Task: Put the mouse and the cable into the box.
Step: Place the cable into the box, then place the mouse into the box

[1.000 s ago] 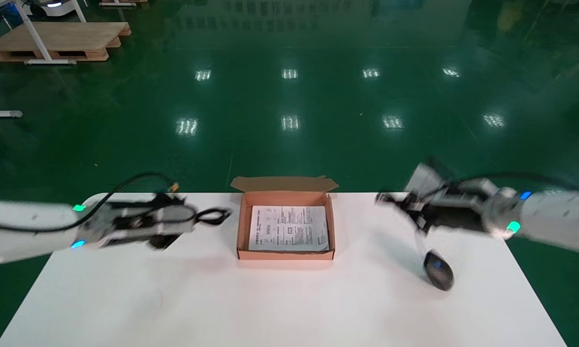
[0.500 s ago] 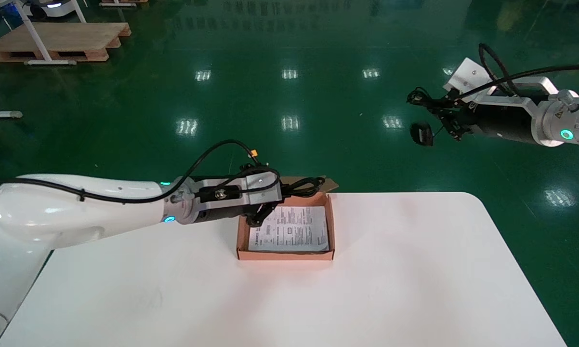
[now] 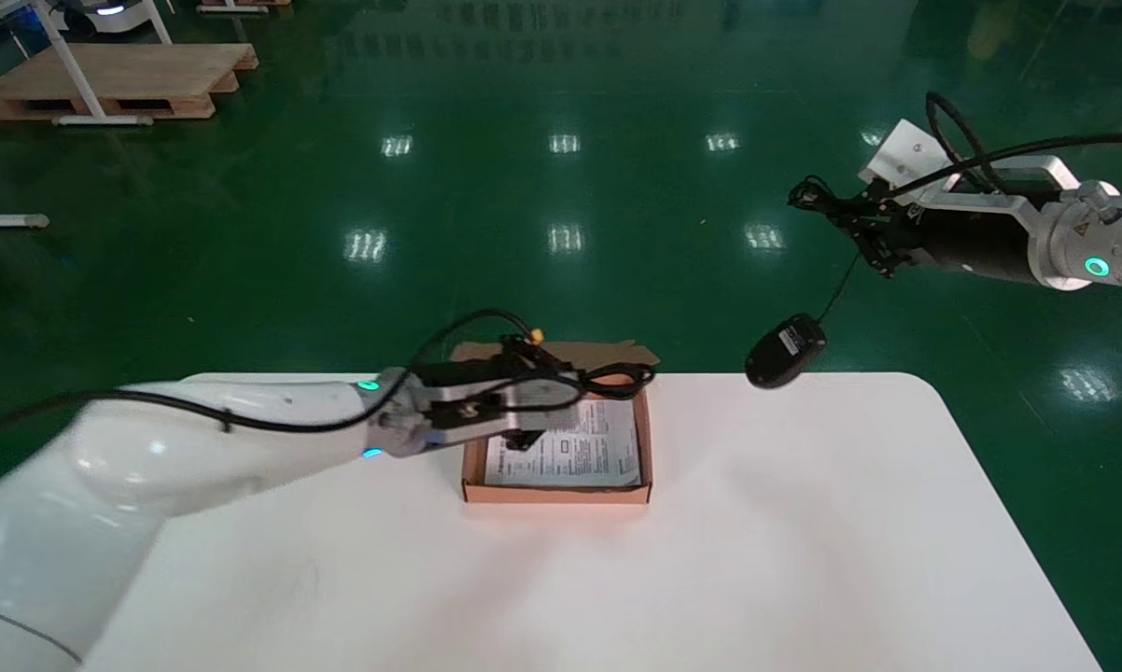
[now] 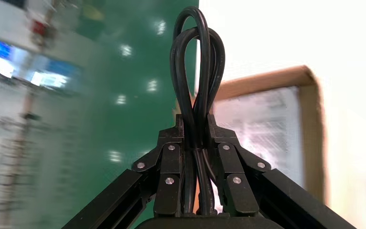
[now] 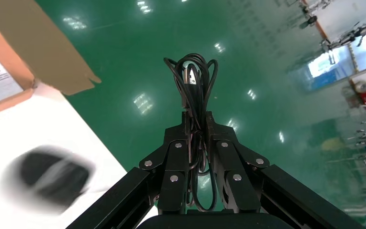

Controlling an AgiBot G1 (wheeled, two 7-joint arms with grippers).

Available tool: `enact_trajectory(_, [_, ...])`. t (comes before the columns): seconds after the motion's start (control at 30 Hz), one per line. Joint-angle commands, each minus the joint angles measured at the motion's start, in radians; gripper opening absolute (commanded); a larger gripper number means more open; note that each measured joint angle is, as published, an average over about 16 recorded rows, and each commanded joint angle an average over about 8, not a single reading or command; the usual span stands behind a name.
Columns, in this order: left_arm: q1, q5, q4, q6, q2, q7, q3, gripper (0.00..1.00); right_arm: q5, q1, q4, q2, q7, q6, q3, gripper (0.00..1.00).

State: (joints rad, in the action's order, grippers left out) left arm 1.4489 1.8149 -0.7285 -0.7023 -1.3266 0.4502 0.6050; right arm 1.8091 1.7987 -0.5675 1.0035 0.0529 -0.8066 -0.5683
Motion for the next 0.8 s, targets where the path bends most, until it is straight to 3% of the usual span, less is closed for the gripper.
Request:
enact_trajectory(0.03, [-0.025, 0.018, -0.008, 0.067, -0.029, 0.055, 0.01, 0.0, 0.0, 0.0, 0.0, 0.0, 0.0, 0.0, 0.0, 0.0])
enact_trajectory(0.33, [-0.093, -0.085, 0.013, 0.304, -0.042, 0.267, 0.223, 0.0, 0.0, 0.0, 0.0, 0.0, 0.0, 0.0, 0.0, 0.0])
enact_trajectory(0.73, [-0.06, -0.281, 0.098, 0.357, -0.038, 0.345, 0.349, 0.0, 0.0, 0.0, 0.0, 0.0, 0.0, 0.0, 0.0, 0.0])
enact_trajectory(0.8, [-0.056, -0.305, 0.111, 0.364, -0.038, 0.355, 0.362, 0.06, 0.0, 0.0, 0.0, 0.0, 0.0, 0.0, 0.0, 0.0])
